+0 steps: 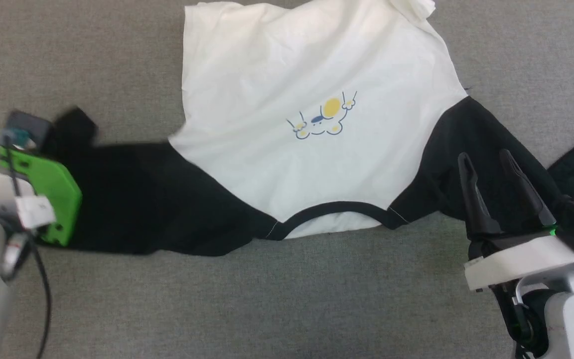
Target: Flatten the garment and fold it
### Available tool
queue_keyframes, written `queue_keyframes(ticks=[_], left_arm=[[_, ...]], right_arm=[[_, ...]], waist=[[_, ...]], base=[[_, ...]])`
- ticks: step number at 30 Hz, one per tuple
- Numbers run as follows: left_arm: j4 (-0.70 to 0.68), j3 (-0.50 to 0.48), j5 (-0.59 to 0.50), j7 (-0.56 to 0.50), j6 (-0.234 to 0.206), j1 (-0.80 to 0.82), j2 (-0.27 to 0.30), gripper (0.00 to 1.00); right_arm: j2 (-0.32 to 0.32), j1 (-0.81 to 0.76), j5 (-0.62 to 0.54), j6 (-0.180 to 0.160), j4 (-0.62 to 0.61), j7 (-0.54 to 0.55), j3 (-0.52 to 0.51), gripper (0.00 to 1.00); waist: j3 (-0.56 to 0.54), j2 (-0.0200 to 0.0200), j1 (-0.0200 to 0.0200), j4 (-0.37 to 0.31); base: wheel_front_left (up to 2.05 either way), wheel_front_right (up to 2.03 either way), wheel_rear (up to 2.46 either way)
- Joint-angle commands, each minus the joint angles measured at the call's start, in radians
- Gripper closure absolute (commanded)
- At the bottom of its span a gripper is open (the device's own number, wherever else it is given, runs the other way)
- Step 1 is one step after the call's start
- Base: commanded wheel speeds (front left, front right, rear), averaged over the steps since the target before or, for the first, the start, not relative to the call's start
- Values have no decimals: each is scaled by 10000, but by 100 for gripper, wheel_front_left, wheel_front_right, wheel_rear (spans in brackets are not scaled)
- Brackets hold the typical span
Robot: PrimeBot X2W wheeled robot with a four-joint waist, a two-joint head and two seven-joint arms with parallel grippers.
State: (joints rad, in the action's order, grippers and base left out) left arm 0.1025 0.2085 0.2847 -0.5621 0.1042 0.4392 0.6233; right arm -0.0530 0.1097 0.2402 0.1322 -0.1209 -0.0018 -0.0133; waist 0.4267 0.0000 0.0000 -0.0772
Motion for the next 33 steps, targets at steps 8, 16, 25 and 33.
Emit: queue_keyframes(ticks=[8,16,25,33], left_arm=[[1530,-353,-509,1671,-535,1536,63,100],[2453,-703,50,3003,-1252,1147,-988,0],[692,-1305,1490,3991,-2514,-1332,-3233,0],[-463,-805,1959,2858,-3095,-3120,-4090,0]], right_arm=[[26,363,89,-15,-59,-97,158,0],[27,165,74,-15,-50,-158,-15,0],[27,-616,-31,-15,-332,145,-310,0],[27,-831,-8,-15,-518,330,-206,0]], waist=[[306,0,0,-145],[-392,0,0,-103],[-1519,0,0,317],[-1753,0,0,494]], base=[[0,0,0],[0,0,0],[0,0,0],[0,0,0]])
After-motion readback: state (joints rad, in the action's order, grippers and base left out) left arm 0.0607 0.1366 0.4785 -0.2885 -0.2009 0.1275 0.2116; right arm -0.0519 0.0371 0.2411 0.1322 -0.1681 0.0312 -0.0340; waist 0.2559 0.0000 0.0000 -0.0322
